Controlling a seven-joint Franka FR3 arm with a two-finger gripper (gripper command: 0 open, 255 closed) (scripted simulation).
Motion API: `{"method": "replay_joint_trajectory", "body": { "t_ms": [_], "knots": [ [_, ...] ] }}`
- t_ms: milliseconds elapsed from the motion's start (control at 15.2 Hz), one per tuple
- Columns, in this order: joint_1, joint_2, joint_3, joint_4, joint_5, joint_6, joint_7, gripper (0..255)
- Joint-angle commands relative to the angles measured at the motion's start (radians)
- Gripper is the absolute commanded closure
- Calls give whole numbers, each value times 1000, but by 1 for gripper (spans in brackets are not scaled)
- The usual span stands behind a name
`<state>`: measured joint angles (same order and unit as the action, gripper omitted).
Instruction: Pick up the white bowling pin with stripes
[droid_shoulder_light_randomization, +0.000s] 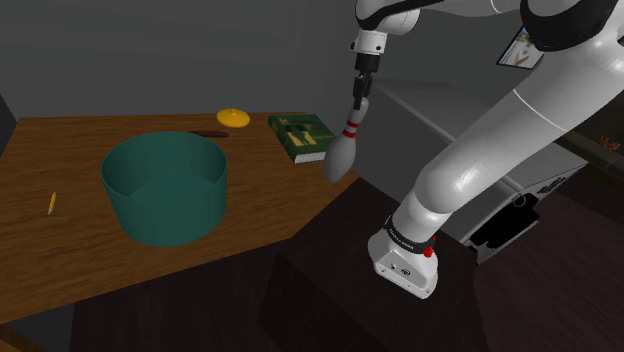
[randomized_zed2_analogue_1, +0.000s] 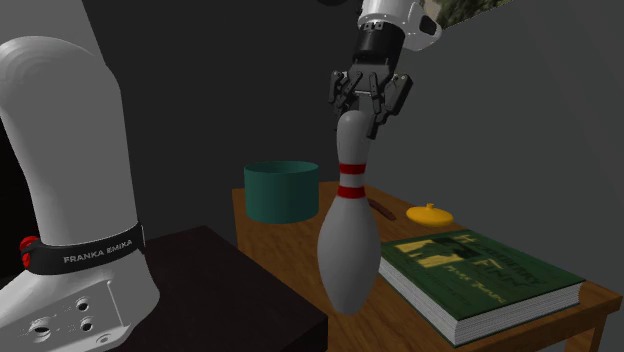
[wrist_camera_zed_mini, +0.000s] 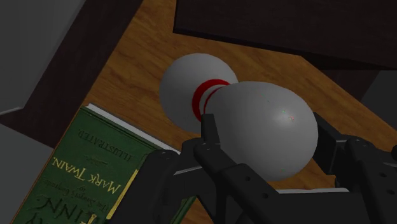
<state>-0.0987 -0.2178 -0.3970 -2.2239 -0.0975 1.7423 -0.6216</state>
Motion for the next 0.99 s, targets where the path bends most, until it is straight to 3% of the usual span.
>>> {"method": "replay_joint_trajectory", "body": {
  "t_ms": [0, 924],
  "knots": [
    [0, 1, 0, -1, 0, 0, 0, 255],
    [3, -35, 14, 142, -3, -177, 5, 255]
  ]
}}
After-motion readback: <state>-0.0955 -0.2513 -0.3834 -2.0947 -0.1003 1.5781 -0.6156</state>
